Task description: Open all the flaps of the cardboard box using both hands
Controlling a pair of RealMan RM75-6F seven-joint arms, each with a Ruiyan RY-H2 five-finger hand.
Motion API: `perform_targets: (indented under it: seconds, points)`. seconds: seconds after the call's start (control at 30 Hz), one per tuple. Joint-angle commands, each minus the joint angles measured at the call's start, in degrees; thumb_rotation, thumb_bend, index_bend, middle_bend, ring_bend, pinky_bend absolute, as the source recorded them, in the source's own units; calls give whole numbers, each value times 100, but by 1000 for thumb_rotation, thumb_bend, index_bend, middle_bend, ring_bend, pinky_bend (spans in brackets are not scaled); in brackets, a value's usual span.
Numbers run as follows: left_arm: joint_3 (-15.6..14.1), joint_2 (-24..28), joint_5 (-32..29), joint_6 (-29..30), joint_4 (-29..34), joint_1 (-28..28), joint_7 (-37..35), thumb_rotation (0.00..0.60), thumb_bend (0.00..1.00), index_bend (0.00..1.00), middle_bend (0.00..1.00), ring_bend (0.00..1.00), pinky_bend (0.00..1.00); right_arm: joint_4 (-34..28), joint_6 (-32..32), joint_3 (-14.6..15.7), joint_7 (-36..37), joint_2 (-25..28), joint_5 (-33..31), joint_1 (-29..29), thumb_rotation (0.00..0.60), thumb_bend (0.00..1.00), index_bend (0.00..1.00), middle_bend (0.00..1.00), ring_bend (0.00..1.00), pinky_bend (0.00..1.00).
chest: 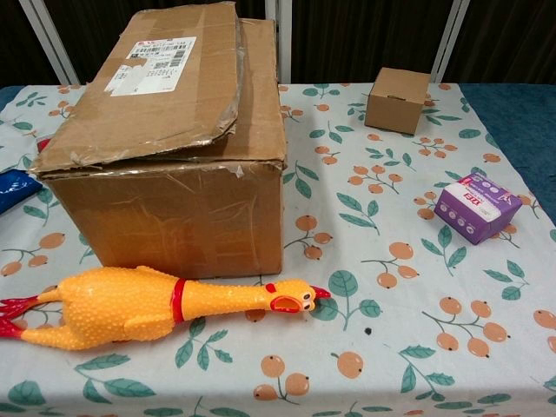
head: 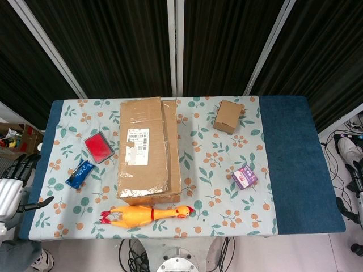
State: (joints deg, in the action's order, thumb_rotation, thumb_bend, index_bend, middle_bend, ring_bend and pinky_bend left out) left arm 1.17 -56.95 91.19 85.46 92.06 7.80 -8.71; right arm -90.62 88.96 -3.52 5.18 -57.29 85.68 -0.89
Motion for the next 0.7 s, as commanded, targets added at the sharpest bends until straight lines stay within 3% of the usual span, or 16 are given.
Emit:
perform_targets:
  seconds: [0.03, 0.37, 0.7]
  points:
    - [5, -2, 3, -14, 17, 14, 13, 435, 100, 38, 64, 37, 203, 11, -1, -3, 36, 5, -5, -3, 600, 252, 0, 0, 0, 0]
    - [215, 103, 178, -142, 215, 351, 46, 434, 100, 38, 64, 37, 202, 137, -23, 15, 235, -6, 6, -18, 600, 253, 0, 0, 0, 0]
    - [1166, 276, 62, -1335, 514, 1910, -327, 451, 95, 47, 65, 38, 203, 245, -50, 11, 440, -12, -56, -46, 600, 253, 0, 0, 0, 0]
